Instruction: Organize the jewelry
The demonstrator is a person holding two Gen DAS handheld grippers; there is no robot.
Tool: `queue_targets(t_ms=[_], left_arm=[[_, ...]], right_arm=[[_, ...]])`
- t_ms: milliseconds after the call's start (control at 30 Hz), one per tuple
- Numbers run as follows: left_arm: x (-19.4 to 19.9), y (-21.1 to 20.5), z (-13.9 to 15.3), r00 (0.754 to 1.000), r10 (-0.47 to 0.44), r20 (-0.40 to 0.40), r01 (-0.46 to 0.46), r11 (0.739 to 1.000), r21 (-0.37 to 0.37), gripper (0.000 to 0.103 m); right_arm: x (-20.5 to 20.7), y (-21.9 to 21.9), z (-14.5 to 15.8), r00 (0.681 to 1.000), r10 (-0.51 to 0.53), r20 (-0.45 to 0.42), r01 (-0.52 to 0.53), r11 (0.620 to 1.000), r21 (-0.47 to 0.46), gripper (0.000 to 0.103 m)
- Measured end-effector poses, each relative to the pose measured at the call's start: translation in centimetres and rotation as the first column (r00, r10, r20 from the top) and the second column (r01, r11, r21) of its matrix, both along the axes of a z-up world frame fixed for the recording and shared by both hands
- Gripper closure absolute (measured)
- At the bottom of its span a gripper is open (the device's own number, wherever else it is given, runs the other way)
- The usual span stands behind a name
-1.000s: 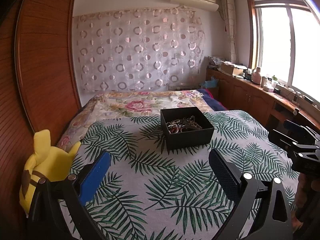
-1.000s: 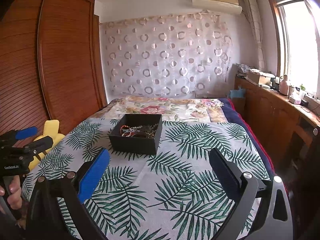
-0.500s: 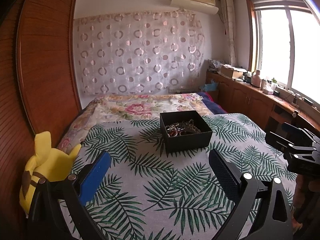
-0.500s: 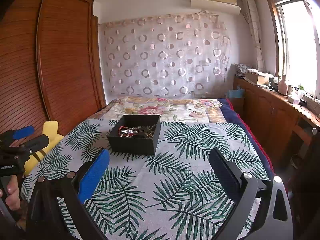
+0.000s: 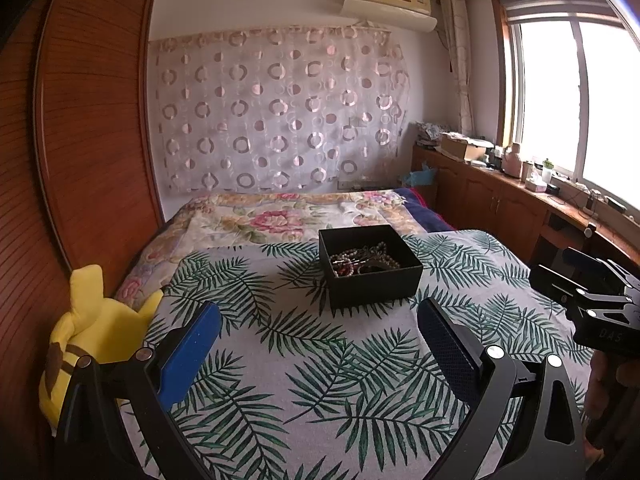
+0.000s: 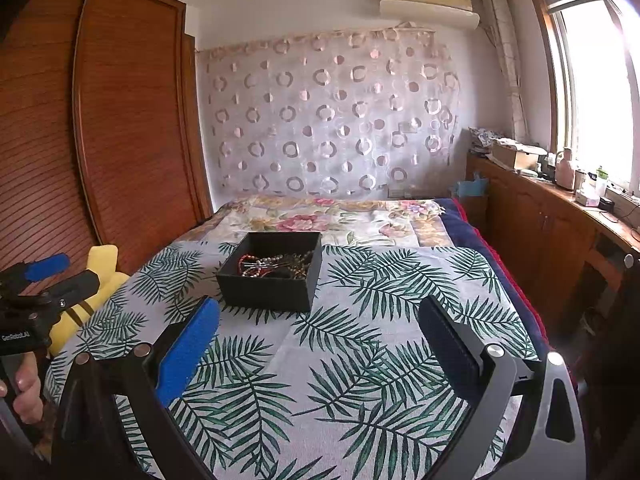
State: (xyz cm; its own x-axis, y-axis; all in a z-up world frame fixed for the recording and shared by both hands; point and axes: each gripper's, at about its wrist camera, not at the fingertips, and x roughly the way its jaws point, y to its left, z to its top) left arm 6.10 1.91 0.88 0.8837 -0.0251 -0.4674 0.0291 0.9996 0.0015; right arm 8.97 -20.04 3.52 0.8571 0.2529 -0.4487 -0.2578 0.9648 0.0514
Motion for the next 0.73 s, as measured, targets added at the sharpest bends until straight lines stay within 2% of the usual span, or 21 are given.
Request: queue_targets(t_ms=[733], left_arm=[[-0.29, -0.78, 0.54, 1.0, -0.01, 0.003, 0.01, 1.0, -0.002, 0.008]], right_arm=[[-0.05, -0.04, -0.07, 1.0, 0.0, 0.002, 0.0, 1.0, 0.003, 0.003]])
